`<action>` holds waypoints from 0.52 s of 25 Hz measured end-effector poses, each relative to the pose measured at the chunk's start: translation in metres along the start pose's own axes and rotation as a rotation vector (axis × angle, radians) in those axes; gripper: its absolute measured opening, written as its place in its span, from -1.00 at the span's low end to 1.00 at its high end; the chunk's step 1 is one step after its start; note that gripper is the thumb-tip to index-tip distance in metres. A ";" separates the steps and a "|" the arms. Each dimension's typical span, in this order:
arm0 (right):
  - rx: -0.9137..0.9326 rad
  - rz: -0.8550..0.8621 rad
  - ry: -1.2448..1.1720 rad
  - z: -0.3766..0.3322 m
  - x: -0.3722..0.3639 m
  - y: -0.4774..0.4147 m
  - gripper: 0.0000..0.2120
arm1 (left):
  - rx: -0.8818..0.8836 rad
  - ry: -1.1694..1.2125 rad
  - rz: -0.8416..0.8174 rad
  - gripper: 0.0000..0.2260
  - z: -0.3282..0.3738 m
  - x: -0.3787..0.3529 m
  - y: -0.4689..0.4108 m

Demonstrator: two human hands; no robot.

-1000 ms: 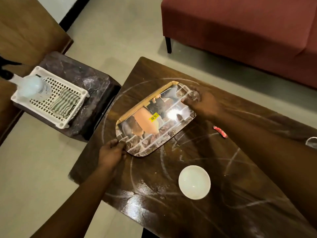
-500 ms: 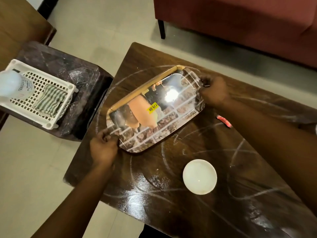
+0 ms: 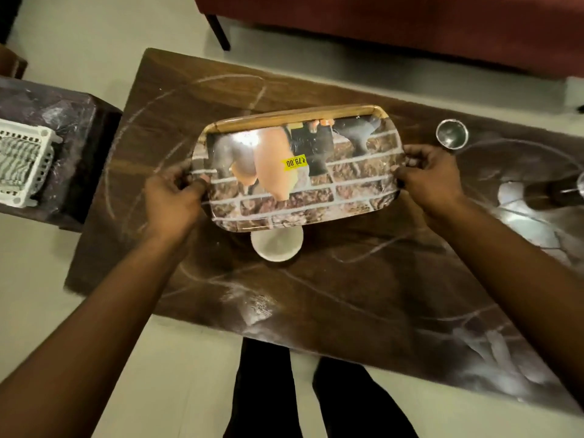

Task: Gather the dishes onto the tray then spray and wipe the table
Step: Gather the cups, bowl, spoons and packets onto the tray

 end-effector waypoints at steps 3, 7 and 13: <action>-0.053 0.035 -0.057 0.054 0.051 0.030 -0.67 | 0.009 -0.056 -0.067 -0.69 -0.017 -0.031 0.045; -0.171 0.159 -0.103 0.126 0.100 0.077 -0.67 | 0.083 -0.124 -0.119 -0.63 -0.043 -0.074 0.097; -0.345 0.244 -0.146 0.238 0.123 0.121 -0.63 | -0.027 -0.406 -0.216 -0.61 -0.083 -0.119 0.144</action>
Point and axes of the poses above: each hand's wrist, its own y-axis away from the middle knuckle, its own x-axis out of the back of the hand, z = x × y, the point moved 1 cm from there along -y, towards the middle knuckle, and after that the axes turned 2 degrees about z, right-handed, at the moved point
